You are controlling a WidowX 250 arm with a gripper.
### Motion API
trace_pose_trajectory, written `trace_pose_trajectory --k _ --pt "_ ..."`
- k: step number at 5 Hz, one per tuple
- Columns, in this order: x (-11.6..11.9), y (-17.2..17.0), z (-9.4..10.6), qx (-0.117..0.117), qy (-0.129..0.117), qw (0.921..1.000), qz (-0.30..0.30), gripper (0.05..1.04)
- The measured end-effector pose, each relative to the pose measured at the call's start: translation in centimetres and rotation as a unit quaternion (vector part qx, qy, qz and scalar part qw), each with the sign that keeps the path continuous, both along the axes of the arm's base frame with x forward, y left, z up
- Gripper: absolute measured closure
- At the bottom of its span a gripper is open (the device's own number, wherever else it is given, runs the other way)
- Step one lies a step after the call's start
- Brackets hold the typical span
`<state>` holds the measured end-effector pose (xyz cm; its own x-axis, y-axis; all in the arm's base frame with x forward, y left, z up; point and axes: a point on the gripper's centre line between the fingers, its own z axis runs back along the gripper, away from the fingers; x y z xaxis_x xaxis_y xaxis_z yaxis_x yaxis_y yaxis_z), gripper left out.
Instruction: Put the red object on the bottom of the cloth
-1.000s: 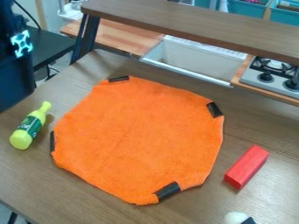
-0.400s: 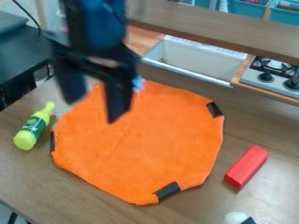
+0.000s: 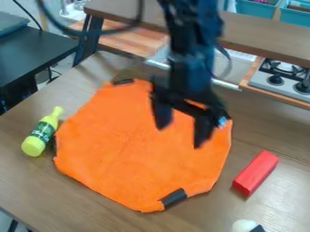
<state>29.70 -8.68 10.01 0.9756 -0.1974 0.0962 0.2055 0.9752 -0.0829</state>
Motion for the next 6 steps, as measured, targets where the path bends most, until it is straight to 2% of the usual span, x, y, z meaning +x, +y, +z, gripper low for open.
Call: trace_pose_trajectory --k 1,2,3,4,5,6 --pt "3.6 -2.4 -2.9 0.004 -0.031 0.9985 -0.046 0.083" --pt "6.7 -4.3 -5.3 -0.016 -0.049 0.9963 -0.068 0.083" --pt "8.6 -6.1 -7.4 -0.045 -0.064 0.9939 -0.078 0.083" --pt "9.0 -7.7 -8.1 -0.043 -0.076 0.9938 -0.07 0.083" --pt "8.9 -8.8 -9.1 -0.042 -0.064 0.9961 -0.043 0.083" --pt "9.2 -9.5 -9.4 -0.032 -0.065 0.9968 -0.033 0.083"
